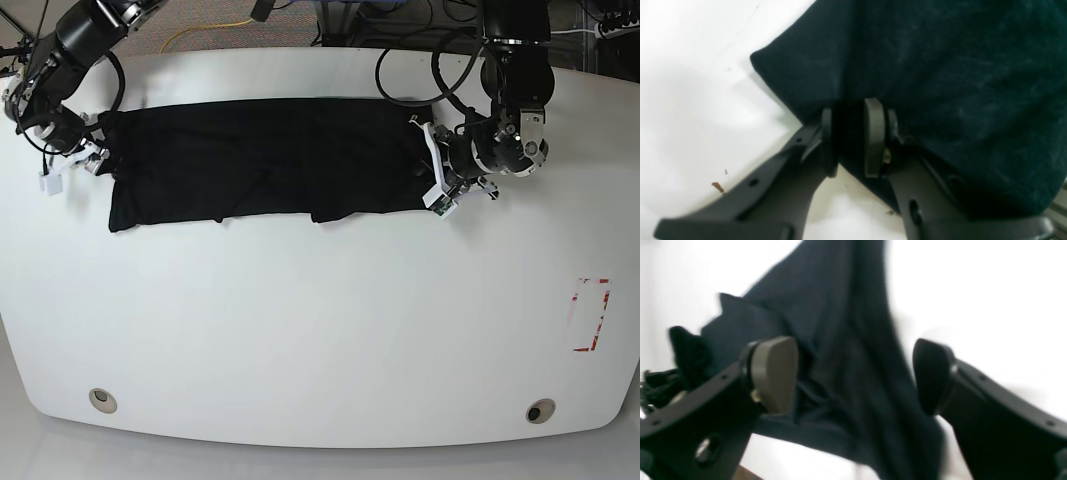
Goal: Fold the T-shirt properly
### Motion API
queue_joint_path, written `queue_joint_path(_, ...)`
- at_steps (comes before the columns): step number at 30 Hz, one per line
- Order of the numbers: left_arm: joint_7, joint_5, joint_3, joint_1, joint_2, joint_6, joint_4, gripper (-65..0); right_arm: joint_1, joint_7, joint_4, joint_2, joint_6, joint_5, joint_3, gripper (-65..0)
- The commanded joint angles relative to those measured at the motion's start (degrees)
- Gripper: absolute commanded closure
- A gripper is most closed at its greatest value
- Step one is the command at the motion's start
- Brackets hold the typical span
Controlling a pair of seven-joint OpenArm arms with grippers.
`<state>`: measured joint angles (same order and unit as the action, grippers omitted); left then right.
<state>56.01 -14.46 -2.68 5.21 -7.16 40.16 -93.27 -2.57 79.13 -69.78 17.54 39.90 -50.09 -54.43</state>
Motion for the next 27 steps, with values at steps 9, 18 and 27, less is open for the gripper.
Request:
queue_joint_path(9,2.06,2.28,-0.09,-0.07,-0.45,-0.16,-0.31,-10.4,1.82,-1.37,-7.10,-4.31,0.10,-0.16,7.45,-45.8)
queue_joint_path(18,2.06,2.55,1.49,-0.42,0.96,-0.16,0.04,-10.4,2.96,-2.61,-9.74,-4.22,0.10,-0.07,8.59,-1.0)
queue_joint_path(27,2.06,2.63,7.64,-3.76,4.13,-0.16,3.65,-10.4,4.28,-2.25,-23.10,-1.76,0.10,-0.16,8.59,0.0)
